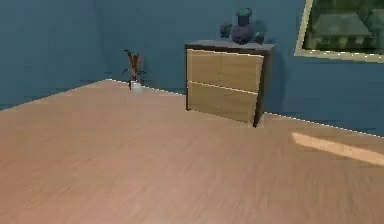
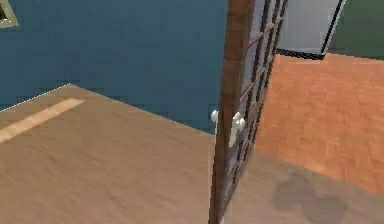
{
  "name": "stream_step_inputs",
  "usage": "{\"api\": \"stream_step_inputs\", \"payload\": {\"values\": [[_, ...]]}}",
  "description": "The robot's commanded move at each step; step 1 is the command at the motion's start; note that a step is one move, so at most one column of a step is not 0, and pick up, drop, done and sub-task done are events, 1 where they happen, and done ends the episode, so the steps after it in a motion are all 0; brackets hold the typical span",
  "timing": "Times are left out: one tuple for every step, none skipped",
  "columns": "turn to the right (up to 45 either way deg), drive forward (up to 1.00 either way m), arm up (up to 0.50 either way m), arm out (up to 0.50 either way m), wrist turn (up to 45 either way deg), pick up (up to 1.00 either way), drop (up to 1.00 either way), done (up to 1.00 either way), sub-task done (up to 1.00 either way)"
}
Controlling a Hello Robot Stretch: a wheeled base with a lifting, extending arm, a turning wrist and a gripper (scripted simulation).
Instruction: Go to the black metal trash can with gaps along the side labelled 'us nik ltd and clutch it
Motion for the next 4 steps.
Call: {"api": "stream_step_inputs", "payload": {"values": [[45.0, 0.0, 0.0, 0.0, 0.0, 0.0, 0.0, 0.0, 0.0], [45.0, 0.0, 0.0, 0.0, 0.0, 0.0, 0.0, 0.0, 0.0], [45.0, 0.0, 0.0, 0.0, 0.0, 0.0, 0.0, 0.0, 0.0], [39.0, 0.0, 0.0, 0.0, 0.0, 0.0, 0.0, 0.0, 0.0]]}}
